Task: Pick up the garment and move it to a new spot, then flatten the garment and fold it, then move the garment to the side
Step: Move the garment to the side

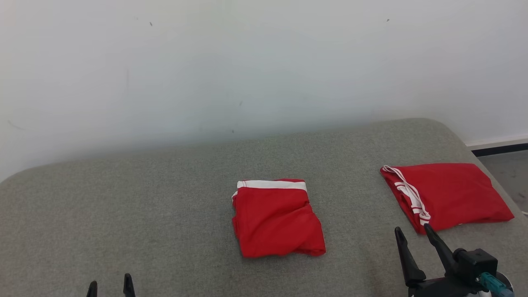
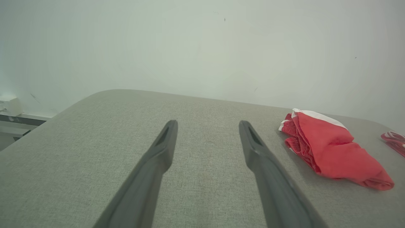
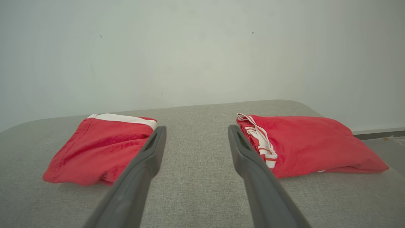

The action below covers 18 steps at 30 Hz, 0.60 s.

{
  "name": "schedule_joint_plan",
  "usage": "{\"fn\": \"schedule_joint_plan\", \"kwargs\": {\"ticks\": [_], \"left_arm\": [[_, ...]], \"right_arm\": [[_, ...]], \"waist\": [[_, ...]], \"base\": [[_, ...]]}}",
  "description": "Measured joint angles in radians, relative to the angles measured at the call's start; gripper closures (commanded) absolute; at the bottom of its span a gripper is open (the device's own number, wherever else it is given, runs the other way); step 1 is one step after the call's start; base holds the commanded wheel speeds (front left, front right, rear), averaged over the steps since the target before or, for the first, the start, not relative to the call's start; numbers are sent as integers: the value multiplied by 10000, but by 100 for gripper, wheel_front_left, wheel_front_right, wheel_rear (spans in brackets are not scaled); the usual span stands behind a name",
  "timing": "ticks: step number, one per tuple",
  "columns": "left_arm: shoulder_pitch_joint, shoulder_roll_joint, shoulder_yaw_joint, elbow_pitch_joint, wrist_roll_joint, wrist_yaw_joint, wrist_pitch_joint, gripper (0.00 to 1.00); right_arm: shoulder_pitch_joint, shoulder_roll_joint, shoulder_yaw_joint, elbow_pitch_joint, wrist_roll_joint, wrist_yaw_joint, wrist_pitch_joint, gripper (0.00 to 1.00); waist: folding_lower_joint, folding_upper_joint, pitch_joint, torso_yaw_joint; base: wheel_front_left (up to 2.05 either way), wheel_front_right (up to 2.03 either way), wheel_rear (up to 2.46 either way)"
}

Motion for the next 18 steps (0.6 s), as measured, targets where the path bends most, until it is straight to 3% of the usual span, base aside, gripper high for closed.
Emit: {"fn": "schedule_joint_plan", "kwargs": {"ticks": [18], "left_arm": [[-222,-2,-349,-90,6,12,0,0]], "right_arm": [[1,178,-157,-54,-63,0,138,0]], "waist": [[1,0,135,255]], "base": [[0,0,0]]}}
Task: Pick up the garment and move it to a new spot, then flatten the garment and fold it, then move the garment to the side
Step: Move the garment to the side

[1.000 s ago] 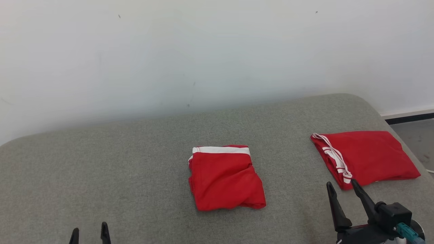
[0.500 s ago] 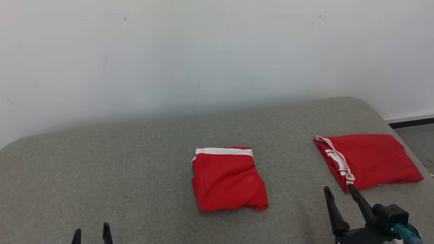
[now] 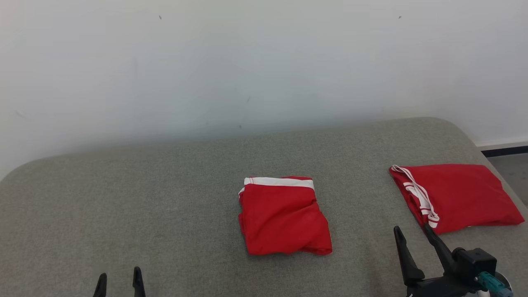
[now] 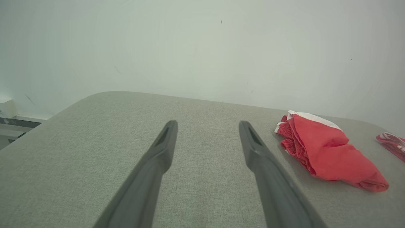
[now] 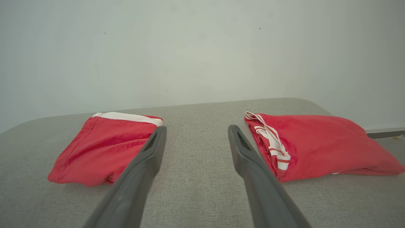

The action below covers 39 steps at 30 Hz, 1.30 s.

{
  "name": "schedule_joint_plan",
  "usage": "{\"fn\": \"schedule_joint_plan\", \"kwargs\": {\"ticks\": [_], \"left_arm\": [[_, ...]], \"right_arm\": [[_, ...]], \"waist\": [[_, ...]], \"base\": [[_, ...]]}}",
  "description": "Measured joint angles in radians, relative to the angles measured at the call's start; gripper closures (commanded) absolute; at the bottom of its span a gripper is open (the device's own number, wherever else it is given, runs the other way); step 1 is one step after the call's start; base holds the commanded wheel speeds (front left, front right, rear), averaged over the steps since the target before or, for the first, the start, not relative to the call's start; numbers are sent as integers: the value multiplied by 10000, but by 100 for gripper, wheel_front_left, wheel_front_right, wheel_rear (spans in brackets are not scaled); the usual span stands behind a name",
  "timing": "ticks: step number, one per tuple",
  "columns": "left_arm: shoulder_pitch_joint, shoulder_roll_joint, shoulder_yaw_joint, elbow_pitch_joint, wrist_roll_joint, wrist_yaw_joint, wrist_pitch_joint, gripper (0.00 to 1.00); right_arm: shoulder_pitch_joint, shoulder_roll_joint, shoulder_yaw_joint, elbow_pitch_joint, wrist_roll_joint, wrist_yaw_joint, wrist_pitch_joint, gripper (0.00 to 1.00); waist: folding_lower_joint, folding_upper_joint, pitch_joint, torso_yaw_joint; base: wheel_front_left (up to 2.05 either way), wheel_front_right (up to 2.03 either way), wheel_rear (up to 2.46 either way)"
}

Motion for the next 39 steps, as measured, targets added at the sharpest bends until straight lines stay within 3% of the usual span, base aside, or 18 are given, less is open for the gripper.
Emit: {"fn": "schedule_joint_plan", "kwargs": {"ticks": [7,14,26,37,38,39], "left_arm": [[-157,0,-334,15,268,-109,-2,0],[-381,-2,-834,12,301,-180,-2,0],[-829,0,-1068,86,339,-320,0,0],[-1239,0,-1141,104,163,-347,0,0],[-1244,2,-1158,109,151,-337,0,0],[-1267,2,-1175,109,144,-318,0,0]], "right_arm": [[-53,-25,-253,94,-25,0,414,0],[-1084,-134,-351,959,514,0,2033,0],[-3607,-213,-324,3678,920,0,4021,0],[-4571,-194,-186,5563,786,0,5689,0],[-4639,-201,-104,5611,807,-2,5822,52],[-4668,-217,6,5586,842,-35,5837,77]], "waist": [[0,0,113,395],[0,0,274,1207],[1,0,1004,2824],[0,1,1954,3797],[0,0,2014,3844],[-2,0,2066,3879]], "base": [[0,0,0],[0,0,0],[0,0,0],[0,0,0],[0,0,0],[0,0,0]]}}
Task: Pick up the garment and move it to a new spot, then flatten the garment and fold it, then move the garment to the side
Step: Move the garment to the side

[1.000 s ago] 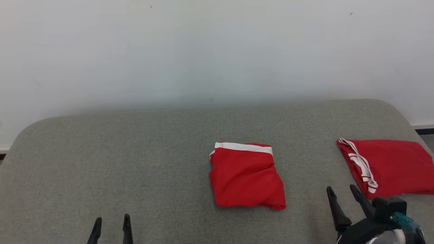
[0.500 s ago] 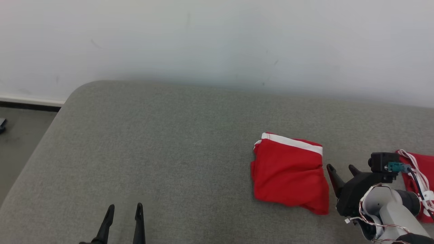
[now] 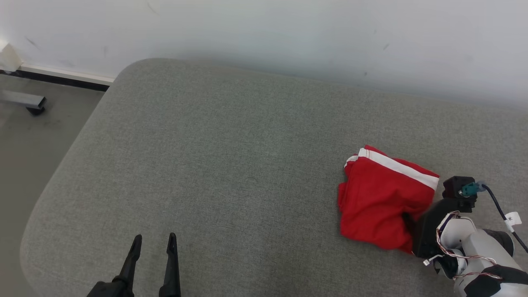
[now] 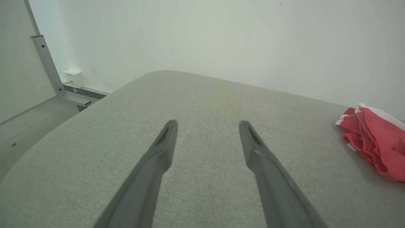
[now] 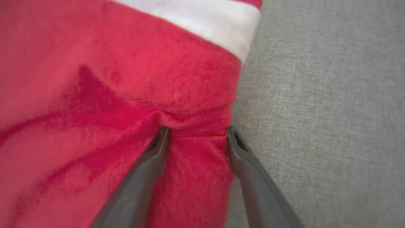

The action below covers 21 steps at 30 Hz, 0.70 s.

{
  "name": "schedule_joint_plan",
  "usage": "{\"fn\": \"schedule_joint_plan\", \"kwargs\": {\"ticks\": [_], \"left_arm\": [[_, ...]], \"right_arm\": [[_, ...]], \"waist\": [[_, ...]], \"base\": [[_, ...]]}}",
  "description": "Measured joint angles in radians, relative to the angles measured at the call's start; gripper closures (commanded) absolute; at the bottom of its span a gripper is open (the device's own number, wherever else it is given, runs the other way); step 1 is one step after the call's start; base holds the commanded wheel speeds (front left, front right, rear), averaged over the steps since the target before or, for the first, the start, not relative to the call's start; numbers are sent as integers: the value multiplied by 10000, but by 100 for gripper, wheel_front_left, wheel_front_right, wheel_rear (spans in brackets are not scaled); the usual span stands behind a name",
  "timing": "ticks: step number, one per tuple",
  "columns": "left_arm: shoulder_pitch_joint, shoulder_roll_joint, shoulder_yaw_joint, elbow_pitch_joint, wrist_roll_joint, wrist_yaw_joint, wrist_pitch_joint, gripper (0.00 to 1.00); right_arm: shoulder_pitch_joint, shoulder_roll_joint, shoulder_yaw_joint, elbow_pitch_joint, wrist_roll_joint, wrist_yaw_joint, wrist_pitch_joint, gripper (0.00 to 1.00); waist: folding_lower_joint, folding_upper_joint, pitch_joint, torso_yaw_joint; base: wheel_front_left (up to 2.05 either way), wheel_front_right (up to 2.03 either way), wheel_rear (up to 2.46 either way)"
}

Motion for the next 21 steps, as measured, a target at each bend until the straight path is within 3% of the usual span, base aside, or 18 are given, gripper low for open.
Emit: {"fn": "schedule_joint_plan", "kwargs": {"ticks": [1,11,21], "left_arm": [[-30,-2,-23,2,-15,21,0,0],[-109,-2,130,-259,-77,71,0,0],[-19,0,336,-803,-313,247,-2,0]], "right_arm": [[-5,-27,115,-44,4,0,-52,100],[-612,-840,2752,-909,-654,38,-58,100],[-2887,-2351,6617,-2905,433,36,1057,100]], "waist": [[0,0,48,23],[2,2,69,-568],[2,1,73,-2300]], "base": [[0,0,0],[0,0,0],[0,0,0]]}}
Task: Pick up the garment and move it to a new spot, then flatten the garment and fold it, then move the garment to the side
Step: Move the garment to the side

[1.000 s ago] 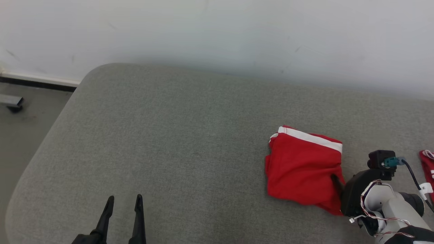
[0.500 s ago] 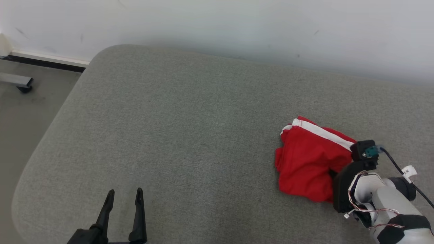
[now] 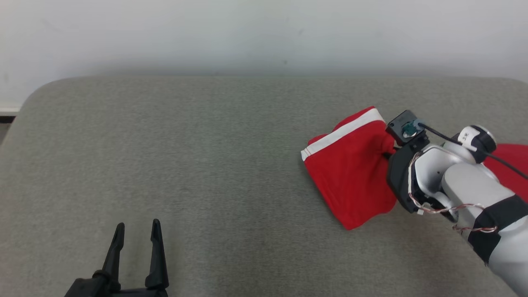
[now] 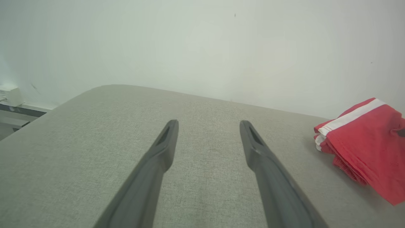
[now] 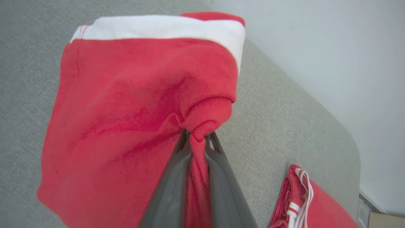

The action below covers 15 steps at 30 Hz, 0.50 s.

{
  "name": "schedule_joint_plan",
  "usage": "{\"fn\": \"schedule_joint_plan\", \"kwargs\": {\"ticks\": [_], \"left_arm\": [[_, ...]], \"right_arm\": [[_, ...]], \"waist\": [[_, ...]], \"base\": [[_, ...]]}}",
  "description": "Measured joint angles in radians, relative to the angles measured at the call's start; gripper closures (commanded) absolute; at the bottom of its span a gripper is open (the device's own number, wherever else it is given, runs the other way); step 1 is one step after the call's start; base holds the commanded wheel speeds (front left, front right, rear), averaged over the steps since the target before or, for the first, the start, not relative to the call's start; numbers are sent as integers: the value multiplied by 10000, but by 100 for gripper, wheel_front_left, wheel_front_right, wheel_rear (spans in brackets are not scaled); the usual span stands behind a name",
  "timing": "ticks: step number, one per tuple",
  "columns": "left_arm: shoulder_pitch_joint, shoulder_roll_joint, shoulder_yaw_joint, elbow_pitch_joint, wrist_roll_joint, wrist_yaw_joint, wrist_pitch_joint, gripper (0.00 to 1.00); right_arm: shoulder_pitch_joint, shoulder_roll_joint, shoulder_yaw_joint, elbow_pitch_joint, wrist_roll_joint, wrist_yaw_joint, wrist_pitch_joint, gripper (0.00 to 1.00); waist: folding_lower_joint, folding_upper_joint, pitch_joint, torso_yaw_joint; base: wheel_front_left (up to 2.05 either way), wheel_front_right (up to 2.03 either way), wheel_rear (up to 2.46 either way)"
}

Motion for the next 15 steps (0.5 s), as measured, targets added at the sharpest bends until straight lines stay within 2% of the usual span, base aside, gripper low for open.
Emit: {"fn": "schedule_joint_plan", "kwargs": {"ticks": [7,15], "left_arm": [[-15,-4,-272,-384,67,196,0,0],[-293,-19,-161,-382,608,-153,2,0]], "right_arm": [[-1141,-573,1035,61,882,0,-115,100],[-2100,-1225,1749,915,1256,0,-986,100]], "waist": [[0,-1,137,-1261],[0,0,618,-2578]], "base": [[0,0,0],[0,0,0]]}}
